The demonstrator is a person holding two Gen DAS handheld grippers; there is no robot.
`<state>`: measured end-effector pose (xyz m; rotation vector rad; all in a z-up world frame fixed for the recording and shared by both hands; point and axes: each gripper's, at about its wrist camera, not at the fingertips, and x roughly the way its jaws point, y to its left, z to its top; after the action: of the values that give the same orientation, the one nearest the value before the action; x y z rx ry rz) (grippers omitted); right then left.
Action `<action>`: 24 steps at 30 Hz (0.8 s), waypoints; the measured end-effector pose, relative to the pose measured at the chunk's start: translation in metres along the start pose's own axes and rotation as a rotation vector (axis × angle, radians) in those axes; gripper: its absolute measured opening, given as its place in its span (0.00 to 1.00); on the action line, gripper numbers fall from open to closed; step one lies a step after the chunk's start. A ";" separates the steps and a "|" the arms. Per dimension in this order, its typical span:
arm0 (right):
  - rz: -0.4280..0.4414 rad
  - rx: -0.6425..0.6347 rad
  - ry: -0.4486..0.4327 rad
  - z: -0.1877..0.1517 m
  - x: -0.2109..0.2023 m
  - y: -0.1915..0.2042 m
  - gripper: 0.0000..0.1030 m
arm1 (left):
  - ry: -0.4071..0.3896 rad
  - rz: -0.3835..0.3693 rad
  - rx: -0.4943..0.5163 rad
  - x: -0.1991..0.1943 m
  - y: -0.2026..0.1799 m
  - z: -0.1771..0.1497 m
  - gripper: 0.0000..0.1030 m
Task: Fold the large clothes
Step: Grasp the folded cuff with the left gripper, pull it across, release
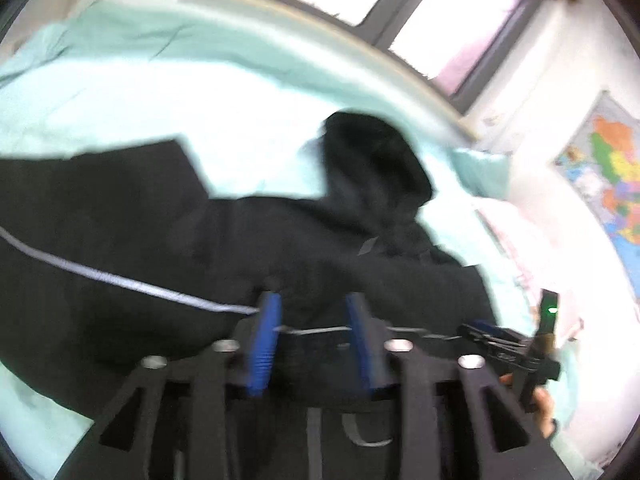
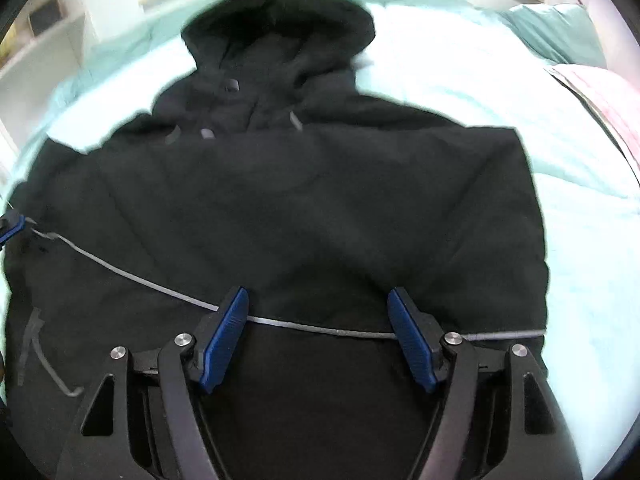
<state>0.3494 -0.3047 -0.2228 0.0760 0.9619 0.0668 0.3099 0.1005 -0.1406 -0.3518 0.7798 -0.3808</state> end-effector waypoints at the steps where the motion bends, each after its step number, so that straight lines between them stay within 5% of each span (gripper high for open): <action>1: 0.015 0.010 -0.023 0.000 -0.007 0.000 0.73 | -0.002 -0.006 0.029 0.000 -0.013 0.002 0.61; 3: 0.059 0.009 -0.091 0.006 -0.026 0.007 0.73 | 0.021 0.022 0.104 0.012 -0.042 0.002 0.61; 6: -0.013 -0.056 -0.121 0.017 -0.033 0.037 0.73 | 0.107 0.159 0.192 0.059 -0.072 -0.004 0.61; 11: -0.068 -0.064 0.034 0.026 0.025 0.056 0.73 | 0.284 0.303 0.162 0.145 -0.052 -0.038 0.61; 17: -0.077 -0.039 0.098 0.020 0.042 0.050 0.74 | 0.278 0.281 0.148 0.130 -0.056 -0.034 0.61; 20: -0.060 -0.003 0.112 0.019 0.025 0.051 0.74 | 0.257 0.231 0.175 0.101 -0.069 -0.034 0.61; 24: -0.023 0.006 0.050 0.010 -0.021 0.071 0.74 | 0.230 0.254 0.211 0.069 -0.083 -0.045 0.61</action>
<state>0.3443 -0.2362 -0.1935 0.0695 1.0129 0.0447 0.3056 -0.0113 -0.1756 -0.0086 0.9871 -0.2634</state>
